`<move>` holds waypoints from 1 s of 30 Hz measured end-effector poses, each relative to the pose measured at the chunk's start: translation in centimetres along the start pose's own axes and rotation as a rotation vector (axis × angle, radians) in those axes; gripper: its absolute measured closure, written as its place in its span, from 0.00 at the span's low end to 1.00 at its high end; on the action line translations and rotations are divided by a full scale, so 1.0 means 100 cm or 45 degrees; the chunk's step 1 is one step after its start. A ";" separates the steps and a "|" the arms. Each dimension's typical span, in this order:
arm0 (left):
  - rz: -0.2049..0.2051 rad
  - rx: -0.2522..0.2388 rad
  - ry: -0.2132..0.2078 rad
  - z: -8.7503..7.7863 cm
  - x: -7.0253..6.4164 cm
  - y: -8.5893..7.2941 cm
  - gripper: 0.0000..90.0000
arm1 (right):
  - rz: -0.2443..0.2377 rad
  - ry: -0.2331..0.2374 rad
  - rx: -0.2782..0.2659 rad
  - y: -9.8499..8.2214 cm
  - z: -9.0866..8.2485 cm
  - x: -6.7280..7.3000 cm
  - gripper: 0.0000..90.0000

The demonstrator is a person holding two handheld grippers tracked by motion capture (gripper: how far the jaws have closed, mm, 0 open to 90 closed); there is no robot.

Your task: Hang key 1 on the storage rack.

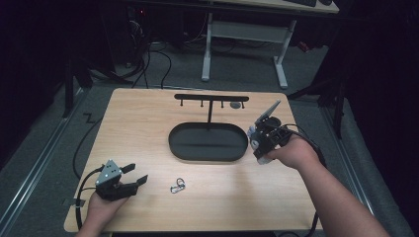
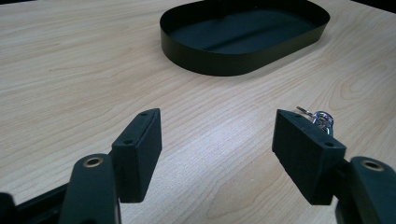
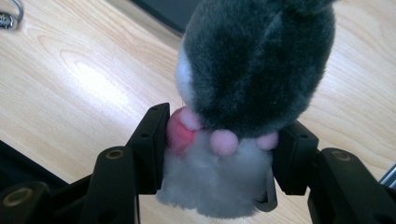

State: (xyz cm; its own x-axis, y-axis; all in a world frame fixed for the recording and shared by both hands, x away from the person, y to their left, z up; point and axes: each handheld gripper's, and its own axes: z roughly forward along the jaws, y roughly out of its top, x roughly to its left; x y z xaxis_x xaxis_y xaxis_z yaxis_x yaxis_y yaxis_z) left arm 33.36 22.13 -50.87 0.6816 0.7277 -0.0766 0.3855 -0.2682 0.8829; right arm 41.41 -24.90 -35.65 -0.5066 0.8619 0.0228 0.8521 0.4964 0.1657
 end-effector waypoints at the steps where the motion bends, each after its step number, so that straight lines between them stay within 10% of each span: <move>1: 0.001 -0.001 0.000 0.000 0.000 0.000 0.37 | -0.005 -0.003 -0.003 0.002 -0.002 -0.001 0.51; 30: 0.003 -0.008 -0.007 -0.001 0.001 0.000 0.37 | 0.024 -0.021 0.002 0.054 -0.028 -0.012 0.51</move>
State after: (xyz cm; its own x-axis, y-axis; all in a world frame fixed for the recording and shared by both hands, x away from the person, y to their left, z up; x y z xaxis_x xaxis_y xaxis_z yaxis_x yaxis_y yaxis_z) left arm 33.43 22.27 -50.81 0.6858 0.7237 -0.0773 0.3801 -0.2655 0.8860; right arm 46.27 -23.52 -31.99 -0.4878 0.8729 0.0095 0.8619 0.4799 0.1641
